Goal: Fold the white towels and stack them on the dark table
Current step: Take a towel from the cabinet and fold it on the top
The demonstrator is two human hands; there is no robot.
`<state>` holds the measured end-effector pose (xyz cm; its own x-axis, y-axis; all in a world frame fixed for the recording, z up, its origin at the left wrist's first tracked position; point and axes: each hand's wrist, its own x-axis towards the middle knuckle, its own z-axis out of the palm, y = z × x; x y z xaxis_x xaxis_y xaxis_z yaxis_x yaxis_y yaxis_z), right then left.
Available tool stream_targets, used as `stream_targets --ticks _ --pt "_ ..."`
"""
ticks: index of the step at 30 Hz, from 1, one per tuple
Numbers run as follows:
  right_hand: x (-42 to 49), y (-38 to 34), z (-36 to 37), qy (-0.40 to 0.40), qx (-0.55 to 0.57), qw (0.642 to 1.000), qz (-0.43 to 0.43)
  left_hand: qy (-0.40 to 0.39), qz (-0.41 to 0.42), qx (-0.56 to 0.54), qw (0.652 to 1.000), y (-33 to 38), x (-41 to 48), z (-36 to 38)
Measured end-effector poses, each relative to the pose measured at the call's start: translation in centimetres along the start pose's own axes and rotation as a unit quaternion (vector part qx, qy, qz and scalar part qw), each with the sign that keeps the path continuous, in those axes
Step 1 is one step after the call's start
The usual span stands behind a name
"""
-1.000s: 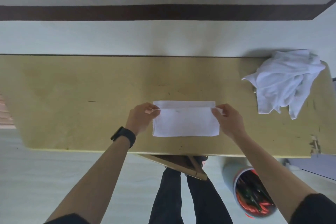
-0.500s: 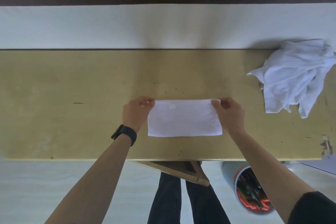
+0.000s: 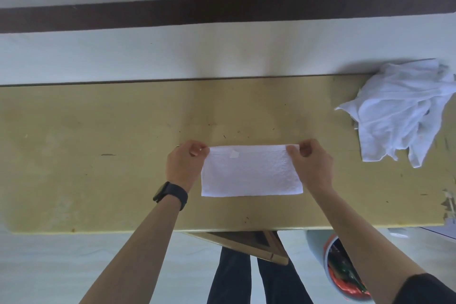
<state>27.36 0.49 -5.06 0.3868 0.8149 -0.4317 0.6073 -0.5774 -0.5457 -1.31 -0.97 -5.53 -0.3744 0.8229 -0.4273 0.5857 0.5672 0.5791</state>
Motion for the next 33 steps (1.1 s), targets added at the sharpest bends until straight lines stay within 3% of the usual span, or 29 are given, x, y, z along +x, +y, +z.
stream_targets --ticks 4,10,18,25,33 --pt "-0.1 0.4 0.2 0.012 -0.039 0.998 -0.052 0.003 0.042 0.080 0.996 -0.2 0.0 -0.2" --pt "-0.2 0.8 0.1 0.012 -0.062 0.993 -0.097 -0.054 0.006 0.077 0.996 0.2 0.8 -1.0" --pt "-0.1 0.5 0.2 0.010 -0.137 0.983 -0.119 -0.083 0.032 0.147 0.985 0.5 1.1 -0.9" --pt "-0.4 0.0 2.6 0.071 -0.190 0.924 -0.324 -0.029 0.119 0.226 0.966 1.0 0.4 -0.6" --pt "-0.7 -2.4 6.1 0.011 -0.151 0.915 -0.373 -0.040 0.131 0.200 0.970 0.5 0.5 -0.5"
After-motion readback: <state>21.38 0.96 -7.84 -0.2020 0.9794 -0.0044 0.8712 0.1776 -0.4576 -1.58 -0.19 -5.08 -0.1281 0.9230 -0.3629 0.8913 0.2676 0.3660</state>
